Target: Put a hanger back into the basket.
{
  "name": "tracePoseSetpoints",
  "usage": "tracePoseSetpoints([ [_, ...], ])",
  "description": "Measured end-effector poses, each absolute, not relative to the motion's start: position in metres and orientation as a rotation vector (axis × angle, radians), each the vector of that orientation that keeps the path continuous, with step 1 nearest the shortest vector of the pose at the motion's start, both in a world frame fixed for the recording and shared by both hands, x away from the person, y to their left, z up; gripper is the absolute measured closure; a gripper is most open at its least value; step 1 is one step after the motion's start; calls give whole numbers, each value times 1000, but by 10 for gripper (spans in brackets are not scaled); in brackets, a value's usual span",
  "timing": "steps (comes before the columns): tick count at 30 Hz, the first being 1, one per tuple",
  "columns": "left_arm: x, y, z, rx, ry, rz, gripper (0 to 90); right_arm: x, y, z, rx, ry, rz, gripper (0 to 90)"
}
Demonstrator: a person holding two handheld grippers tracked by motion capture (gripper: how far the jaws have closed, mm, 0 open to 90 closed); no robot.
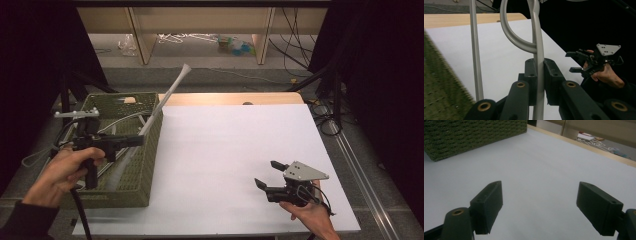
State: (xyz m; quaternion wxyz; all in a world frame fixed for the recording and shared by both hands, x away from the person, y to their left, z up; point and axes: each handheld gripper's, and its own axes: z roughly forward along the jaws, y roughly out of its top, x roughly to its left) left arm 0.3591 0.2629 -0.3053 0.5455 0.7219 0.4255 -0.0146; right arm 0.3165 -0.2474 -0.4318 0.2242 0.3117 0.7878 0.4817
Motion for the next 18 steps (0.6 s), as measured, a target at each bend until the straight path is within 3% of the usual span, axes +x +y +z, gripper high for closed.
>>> tracePoseSetpoints([
  [18,369,333,-328,1747,1103,-8,815,316,-248,-432,865,2189,1305,219],
])
